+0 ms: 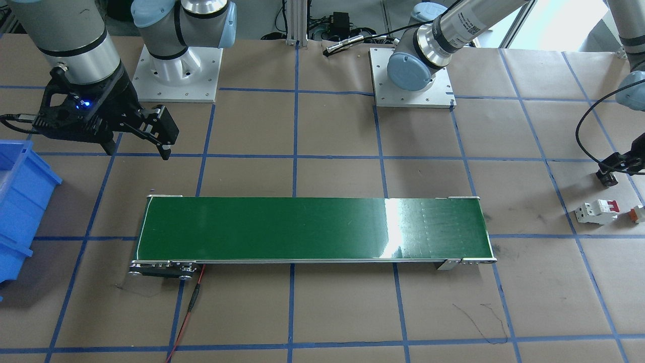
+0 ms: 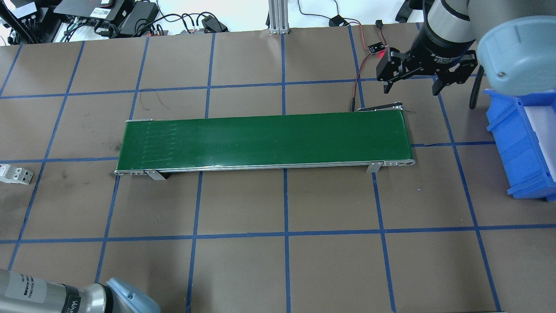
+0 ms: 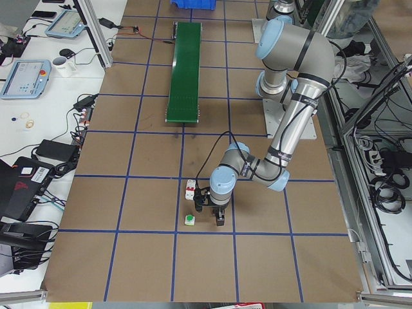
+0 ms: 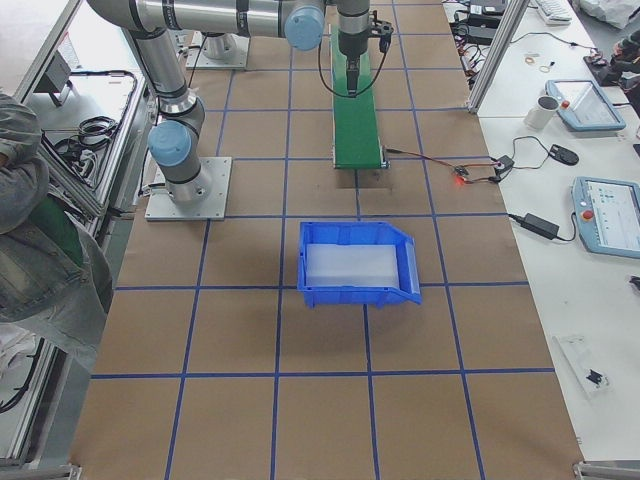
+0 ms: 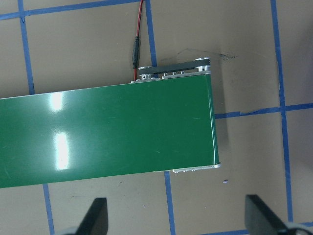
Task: Move capacitor from left to right
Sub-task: 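Lower the left gripper onto the dark brown capacitor, then close the left gripper around the capacitor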
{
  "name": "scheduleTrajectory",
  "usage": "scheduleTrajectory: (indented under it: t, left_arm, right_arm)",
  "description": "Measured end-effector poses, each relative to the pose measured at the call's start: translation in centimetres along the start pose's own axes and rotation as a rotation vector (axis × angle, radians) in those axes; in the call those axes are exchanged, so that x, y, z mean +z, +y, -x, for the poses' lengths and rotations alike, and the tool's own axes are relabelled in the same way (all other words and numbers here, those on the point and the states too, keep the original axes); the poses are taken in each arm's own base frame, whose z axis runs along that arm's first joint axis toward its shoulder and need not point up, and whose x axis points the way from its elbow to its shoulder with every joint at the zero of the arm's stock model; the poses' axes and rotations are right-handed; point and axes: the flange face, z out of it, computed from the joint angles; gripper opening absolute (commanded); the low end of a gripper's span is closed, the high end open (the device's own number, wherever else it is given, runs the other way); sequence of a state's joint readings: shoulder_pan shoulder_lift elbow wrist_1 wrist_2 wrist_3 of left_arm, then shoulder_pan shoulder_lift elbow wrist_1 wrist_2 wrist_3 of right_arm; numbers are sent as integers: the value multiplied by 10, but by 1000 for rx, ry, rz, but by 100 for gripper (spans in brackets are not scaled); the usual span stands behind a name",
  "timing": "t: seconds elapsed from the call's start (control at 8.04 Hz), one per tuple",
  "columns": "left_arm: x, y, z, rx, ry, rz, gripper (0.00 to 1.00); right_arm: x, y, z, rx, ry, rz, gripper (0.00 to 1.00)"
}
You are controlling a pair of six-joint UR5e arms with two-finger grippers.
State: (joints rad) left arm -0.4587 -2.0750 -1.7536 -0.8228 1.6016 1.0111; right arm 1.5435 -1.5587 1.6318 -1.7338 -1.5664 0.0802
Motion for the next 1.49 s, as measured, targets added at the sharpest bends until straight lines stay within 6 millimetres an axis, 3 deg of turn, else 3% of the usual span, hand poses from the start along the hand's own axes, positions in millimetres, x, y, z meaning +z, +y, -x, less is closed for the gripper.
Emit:
scheduleTrajectory:
  t: [0.25, 0.75, 0.87, 1.0, 1.24, 1.49]
  left_arm:
    - [13, -1, 1, 0, -4, -6, 97]
    - [18, -1, 1, 5, -5, 0, 87]
    - [19, -1, 1, 5, -4, 1, 64]
    - [20, -1, 1, 4, -2, 2, 50]
    - [23, -1, 1, 8, -1, 7, 31]
    - [23, 0, 1, 10, -1, 9, 23]
  right_arm:
    - [0, -1, 0, 2, -2, -4, 100]
    - [0, -1, -1, 11, 5, -6, 100]
    - [0, -1, -1, 13, 5, -4, 100]
    - [0, -1, -1, 14, 4, -3, 100]
    - [1, 0, -1, 15, 4, -2, 100]
    - [1, 0, -1, 16, 4, -3, 100]
